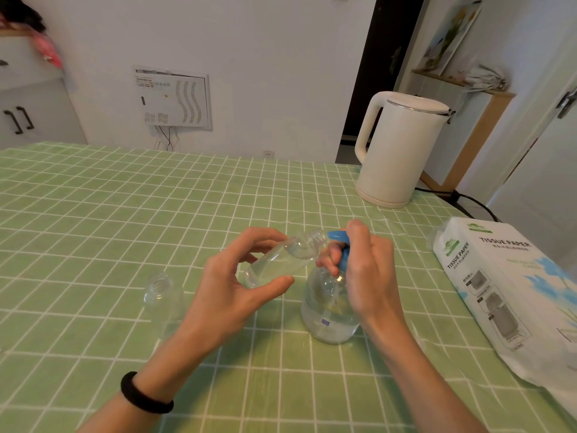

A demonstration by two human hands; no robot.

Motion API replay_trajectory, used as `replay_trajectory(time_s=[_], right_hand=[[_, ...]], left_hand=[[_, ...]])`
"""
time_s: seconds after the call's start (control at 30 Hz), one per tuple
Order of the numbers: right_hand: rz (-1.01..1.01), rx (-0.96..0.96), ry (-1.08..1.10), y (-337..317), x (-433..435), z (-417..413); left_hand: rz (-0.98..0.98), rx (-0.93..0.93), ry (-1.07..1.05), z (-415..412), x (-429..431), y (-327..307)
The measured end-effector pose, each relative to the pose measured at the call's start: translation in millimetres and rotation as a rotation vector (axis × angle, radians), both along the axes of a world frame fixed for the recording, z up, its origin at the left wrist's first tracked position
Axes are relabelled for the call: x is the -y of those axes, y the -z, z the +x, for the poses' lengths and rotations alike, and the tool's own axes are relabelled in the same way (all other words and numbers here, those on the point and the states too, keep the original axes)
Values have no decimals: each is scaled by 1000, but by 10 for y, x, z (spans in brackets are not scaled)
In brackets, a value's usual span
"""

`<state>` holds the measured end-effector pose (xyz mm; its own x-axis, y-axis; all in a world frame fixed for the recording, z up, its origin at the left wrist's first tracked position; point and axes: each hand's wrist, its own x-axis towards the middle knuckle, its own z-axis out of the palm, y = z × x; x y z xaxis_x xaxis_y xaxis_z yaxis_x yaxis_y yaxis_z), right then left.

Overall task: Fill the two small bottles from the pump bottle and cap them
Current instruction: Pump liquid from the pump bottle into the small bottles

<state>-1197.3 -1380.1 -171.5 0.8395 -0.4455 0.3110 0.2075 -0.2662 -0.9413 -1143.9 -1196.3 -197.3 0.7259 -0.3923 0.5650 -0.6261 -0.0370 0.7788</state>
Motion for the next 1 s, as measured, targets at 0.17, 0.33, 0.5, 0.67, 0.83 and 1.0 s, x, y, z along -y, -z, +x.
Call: replay_trajectory(time_s=[0.17, 0.33, 0.5, 0.67, 0.83, 1.0], right_hand=[[-34, 14, -22, -39, -5, -4], [-58, 4, 6, -43, -2, -4], [-38, -11, 19, -22, -9, -11], [-51, 0, 1, -57, -5, -13], [-69, -6, 16, -45, -13, -15], [-42, -6, 15, -30, -3, -12]], left_hand=[[0, 3, -1, -14, 7, -23], [6, 6, -11, -11, 3, -11], [7, 11, -11, -4, 9, -2], [10, 9, -12, -6, 10, 0], [16, 20, -11, -15, 11, -8], [22, 17, -7, -15, 14, -6]])
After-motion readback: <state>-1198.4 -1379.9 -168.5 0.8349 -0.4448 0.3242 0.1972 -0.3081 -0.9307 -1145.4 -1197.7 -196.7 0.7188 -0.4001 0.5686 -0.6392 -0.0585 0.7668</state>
